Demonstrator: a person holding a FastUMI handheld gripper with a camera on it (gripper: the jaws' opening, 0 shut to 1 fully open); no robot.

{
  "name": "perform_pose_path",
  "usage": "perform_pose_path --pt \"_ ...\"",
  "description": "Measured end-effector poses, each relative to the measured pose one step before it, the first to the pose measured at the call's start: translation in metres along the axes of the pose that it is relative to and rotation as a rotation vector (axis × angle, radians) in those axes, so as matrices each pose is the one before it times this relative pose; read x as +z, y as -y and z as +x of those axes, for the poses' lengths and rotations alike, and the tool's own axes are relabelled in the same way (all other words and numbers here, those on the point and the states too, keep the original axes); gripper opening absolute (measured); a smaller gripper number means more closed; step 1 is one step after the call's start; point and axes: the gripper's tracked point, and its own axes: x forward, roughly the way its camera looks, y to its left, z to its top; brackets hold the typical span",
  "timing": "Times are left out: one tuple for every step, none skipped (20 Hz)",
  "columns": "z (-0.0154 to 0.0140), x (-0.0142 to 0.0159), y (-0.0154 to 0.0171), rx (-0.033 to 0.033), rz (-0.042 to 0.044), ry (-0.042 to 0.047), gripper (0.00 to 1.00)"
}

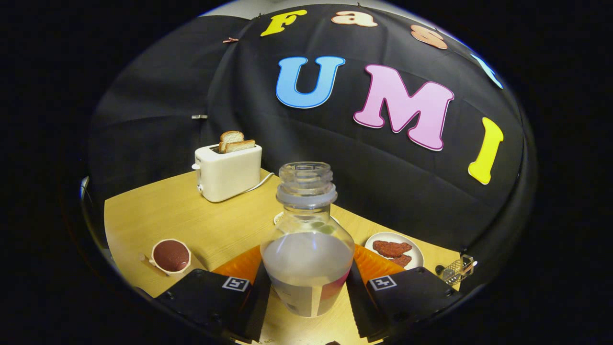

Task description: Take the bottle from table, then pour the juice into the cup, finally place the bottle on the coaster

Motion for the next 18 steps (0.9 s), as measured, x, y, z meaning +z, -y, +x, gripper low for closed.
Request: perform_pose_path --pt "0.00396 -0.00437 -0.00125 0.00208 0.01906 0.00145 0.75" --pt "0.00587 -0.00348 -0.00181 0.00416 0.02306 0.00607 0.75" --pt "0.00627 -0.00214 -0.00461 0.00903 0.02215 0.00691 0.75" --pt "0.00768 -0.00169 -0.00255 0.0065 0.01643 0.01142 0.75" --pt "0.00885 -0.0012 -0.00163 0.00087 0.00698 0.01275 0.75" --pt "0.00948 -0.00028 -0.00124 -0.00482 -0.00079 0.0158 0.75" --pt "0.00666 0.00054 0.00165 -0.00809 -0.00047 0.01574 0.75" --pt "0.00835 0.00039 0.00171 -0.00805 0.00735 0.01792 0.75" --pt "0.00553 0.00177 0.00038 -0.00964 0.01439 0.01528 0.75" --pt "0.00595 -0.00215 0.00222 -0.00905 0.01852 0.01046 0.75" --pt "0.00512 -0.00343 0.00325 -0.0102 0.01885 0.00005 0.75" --pt "0.0024 -0.00552 0.00237 -0.00961 0.01566 -0.00349 0.75" --pt "0.0019 -0.00423 0.00191 -0.00622 0.01095 0.00567 0.75" --pt "0.00071 -0.00323 0.00323 -0.00701 0.00542 0.00432 0.75" --pt "-0.00017 -0.00509 0.00192 -0.00296 0.00352 0.00088 0.75" --pt "-0.00157 -0.00476 0.00094 0.00013 -0.00111 0.00084 0.75" --pt "-0.00163 -0.00209 -0.00006 0.0032 -0.00207 0.00595 0.75" --pt "-0.00046 0.00283 -0.00095 0.00341 -0.00124 0.02773 0.75"
